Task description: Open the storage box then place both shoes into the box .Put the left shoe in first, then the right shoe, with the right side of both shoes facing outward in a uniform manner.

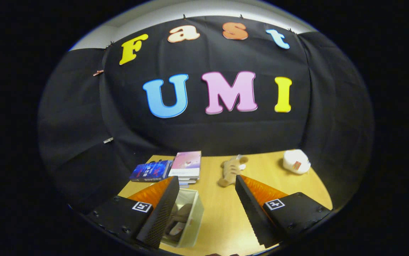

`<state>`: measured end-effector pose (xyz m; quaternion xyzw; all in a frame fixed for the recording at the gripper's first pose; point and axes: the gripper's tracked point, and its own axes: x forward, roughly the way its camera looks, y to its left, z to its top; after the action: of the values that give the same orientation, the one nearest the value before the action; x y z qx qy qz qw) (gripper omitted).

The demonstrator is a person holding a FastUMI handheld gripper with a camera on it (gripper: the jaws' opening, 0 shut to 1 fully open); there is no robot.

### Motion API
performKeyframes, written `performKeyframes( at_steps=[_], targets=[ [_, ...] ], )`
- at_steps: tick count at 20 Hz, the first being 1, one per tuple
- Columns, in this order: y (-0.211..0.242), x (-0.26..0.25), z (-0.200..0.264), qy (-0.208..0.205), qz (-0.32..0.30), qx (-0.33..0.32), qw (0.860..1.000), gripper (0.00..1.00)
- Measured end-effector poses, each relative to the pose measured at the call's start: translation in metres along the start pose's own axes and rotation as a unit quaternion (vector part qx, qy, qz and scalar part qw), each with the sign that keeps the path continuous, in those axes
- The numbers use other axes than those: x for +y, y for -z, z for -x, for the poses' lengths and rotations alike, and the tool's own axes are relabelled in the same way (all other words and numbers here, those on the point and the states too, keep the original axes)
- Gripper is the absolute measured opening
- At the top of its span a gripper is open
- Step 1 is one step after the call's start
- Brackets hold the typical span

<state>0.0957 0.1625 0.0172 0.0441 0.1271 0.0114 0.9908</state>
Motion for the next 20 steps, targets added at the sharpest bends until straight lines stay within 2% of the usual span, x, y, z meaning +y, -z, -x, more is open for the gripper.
performKeyframes(
  at_steps=[3, 6, 9, 11, 14, 17, 20],
  targets=[
    [-0.019, -0.038, 0.021, 0.007, 0.05, -0.055, 0.997, 0.99],
    [-0.019, -0.064, 0.04, -0.026, 0.055, -0.083, 0.995, 0.99],
    [-0.001, -0.088, 0.056, -0.063, 0.049, -0.077, 0.994, 0.98],
    [0.007, -0.117, 0.062, -0.044, 0.068, -0.083, 0.993, 0.98],
    [0.015, -0.146, 0.081, 0.005, 0.06, -0.088, 0.994, 0.98],
    [0.021, -0.145, 0.093, -0.003, 0.027, -0.092, 0.995, 0.98],
    [0.024, -0.149, 0.096, -0.004, 0.028, -0.087, 0.996, 0.98]
  ],
)
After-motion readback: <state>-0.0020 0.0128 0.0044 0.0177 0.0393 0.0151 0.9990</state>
